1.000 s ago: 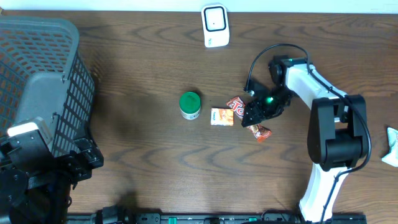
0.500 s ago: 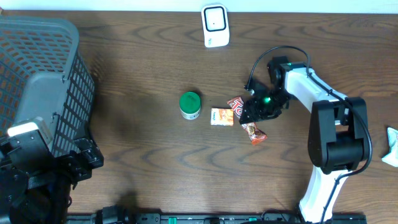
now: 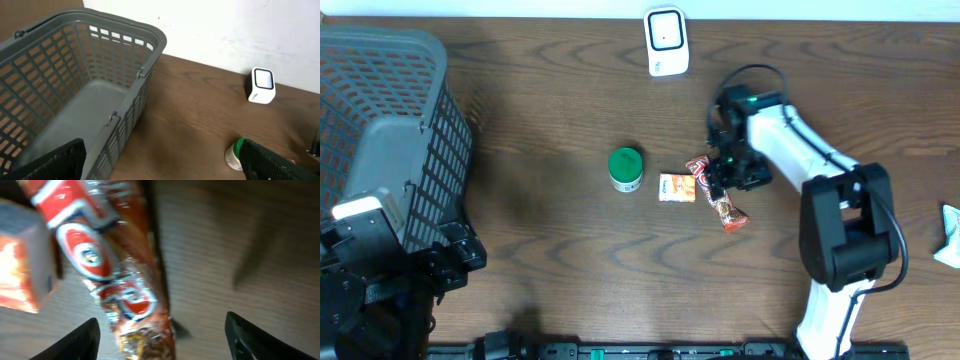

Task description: Scan the item barcode

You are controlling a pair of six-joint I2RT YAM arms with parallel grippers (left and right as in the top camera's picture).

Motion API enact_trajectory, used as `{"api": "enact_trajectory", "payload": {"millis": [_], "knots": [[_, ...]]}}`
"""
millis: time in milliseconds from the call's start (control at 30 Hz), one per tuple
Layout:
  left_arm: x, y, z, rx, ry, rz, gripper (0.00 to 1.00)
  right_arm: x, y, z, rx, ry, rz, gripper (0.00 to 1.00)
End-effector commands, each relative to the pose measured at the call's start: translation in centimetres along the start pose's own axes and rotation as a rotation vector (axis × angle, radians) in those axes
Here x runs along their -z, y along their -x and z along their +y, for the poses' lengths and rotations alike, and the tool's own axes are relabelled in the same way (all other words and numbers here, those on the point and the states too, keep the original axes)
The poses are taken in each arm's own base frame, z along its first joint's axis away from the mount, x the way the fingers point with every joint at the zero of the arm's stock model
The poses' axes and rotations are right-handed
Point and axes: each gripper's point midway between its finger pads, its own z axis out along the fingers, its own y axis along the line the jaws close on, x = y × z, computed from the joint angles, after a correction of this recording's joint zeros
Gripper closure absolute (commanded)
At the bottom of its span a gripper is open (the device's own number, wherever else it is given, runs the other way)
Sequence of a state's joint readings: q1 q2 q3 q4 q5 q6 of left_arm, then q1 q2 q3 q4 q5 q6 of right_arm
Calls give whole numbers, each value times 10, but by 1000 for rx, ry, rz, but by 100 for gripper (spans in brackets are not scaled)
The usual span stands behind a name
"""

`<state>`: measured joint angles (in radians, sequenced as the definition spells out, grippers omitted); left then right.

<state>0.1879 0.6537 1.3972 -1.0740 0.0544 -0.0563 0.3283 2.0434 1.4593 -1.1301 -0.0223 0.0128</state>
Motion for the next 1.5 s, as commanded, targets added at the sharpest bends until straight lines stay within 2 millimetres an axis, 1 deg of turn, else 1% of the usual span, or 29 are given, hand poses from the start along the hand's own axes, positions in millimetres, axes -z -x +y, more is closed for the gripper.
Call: {"api": "enact_trajectory", "payload": {"millis": [0, 133, 233, 300, 400, 433, 533, 600, 733, 800, 867, 967, 1067, 1133, 1200, 1233, 1267, 1333, 1467], "knots": [[0, -1, -2, 7, -13, 2, 2, 8, -3, -4, -36, -128, -16, 25], [0, -1, -2, 7, -13, 2, 2, 8, -10, 6, -1, -144, 8, 26], [0, -1, -2, 7, -13, 2, 2, 3, -13, 2, -5, -184, 15, 29], [0, -1, -2, 7, -13, 2, 2, -3, -16, -2, -24, -199, 20, 34], [0, -1, -2, 7, -13, 2, 2, -14, -21, -1, -25, -196, 29, 43], [0, -1, -2, 7, -13, 2, 2, -17, -21, 0, -23, -196, 22, 45], [0, -1, -2, 7, -13, 2, 2, -20, -17, 1, -19, -194, 4, 44], [0, -1, -2, 7, -13, 2, 2, -19, -11, 2, -20, -191, -21, 41], [0, -1, -2, 7, -13, 2, 2, -18, 3, 4, 17, -186, -71, 37], [0, -1, -2, 7, -13, 2, 2, -18, 7, 5, 39, -184, -88, 37], [0, -1, -2, 7, -13, 2, 2, -18, 9, 6, 39, -179, -95, 44], [0, -1, -2, 7, -13, 2, 2, -19, 9, 10, 45, -152, -95, 62], [0, -1, -2, 7, -13, 2, 2, -18, 14, 12, 52, -145, -114, 78], [0, -1, -2, 7, -13, 2, 2, -16, 17, 13, 52, -137, -124, 84], [0, -1, -2, 7, -13, 2, 2, -13, 20, 20, 61, -100, -133, 90], [0, -1, -2, 7, -13, 2, 2, -10, 23, 24, 64, -77, -141, 96], [0, -1, -2, 7, -13, 2, 2, -6, 26, 28, 64, -47, -147, 99], [0, -1, -2, 7, -13, 2, 2, 5, 29, 42, 91, 56, -152, 99], [0, -1, -2, 7, -13, 2, 2, 30, 22, 68, 153, 328, -124, 99]]}}
